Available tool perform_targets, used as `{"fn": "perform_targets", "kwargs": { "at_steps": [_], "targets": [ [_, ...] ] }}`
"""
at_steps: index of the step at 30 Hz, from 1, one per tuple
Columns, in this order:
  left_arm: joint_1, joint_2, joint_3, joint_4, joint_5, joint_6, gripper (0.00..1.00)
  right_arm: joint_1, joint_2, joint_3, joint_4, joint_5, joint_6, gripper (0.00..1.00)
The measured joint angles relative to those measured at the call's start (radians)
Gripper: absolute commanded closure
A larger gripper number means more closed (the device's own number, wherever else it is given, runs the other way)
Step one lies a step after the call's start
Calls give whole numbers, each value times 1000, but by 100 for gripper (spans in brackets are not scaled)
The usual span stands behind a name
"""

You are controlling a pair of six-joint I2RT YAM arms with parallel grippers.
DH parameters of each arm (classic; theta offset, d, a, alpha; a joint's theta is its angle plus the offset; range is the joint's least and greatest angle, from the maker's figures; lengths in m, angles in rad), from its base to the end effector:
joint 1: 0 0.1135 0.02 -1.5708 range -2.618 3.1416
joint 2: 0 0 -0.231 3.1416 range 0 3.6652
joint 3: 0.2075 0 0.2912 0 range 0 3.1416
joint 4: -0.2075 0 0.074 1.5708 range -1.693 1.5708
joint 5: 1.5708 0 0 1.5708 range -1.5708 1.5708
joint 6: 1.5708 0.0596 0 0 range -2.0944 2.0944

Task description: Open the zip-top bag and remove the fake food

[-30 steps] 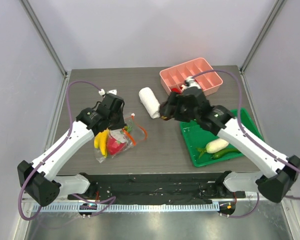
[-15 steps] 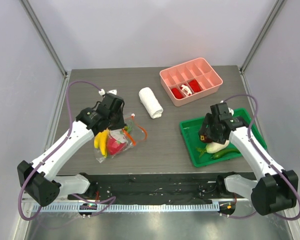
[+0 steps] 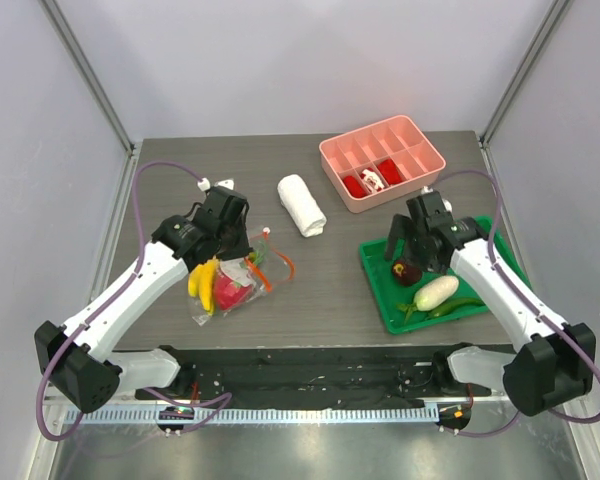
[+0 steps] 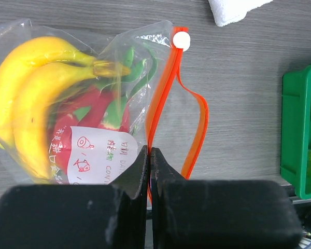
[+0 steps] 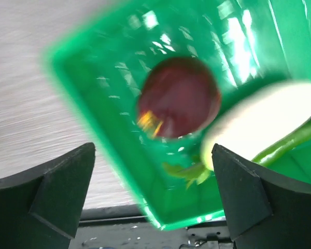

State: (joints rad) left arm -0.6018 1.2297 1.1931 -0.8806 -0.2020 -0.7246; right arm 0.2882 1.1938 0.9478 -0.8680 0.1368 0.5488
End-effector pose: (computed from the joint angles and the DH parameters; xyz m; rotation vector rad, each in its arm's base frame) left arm 0.2625 -0.1657 0.2756 -0.2380 2.4783 -0.3205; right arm 0.2752 0.0731 0.1977 0.3889 2.6405 0.0851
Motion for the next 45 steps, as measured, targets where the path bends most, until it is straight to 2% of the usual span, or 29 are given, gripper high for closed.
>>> {"fn": "perform_targets", "kwargs": {
  "at_steps": [5,9,13,15,16,17,20,26,34,39,41,45],
  "targets": [
    [0,-1,2,-2,4,0,100,207,67,235,-14,43,16,0],
    [0,-7,2,-5,4,0,100,385,170,334,83,18,53,2],
    [0,-15,2,-10,3,0,100,510,331,392,234,-59,143,24],
    [0,-18,2,-11,3,0,100,557,409,400,320,-101,195,29],
    [0,-18,2,-11,3,0,100,579,446,403,357,-117,220,52],
    [0,-18,2,-11,3,0,100,596,481,405,396,-134,241,56],
    [0,-18,3,-11,3,0,100,632,564,406,486,-174,291,56],
    [0,-18,21,-8,3,0,100,652,661,407,572,-202,372,45],
    [0,-18,22,-8,3,0,100,650,733,419,628,-161,451,45],
    [0,-18,22,-9,4,-1,100,650,763,425,656,-120,486,50],
    [0,-18,22,-8,4,-1,100,647,775,432,664,-111,498,49],
    [0,-18,22,-9,4,-1,100,641,799,449,697,-109,507,42]
  ]
}}
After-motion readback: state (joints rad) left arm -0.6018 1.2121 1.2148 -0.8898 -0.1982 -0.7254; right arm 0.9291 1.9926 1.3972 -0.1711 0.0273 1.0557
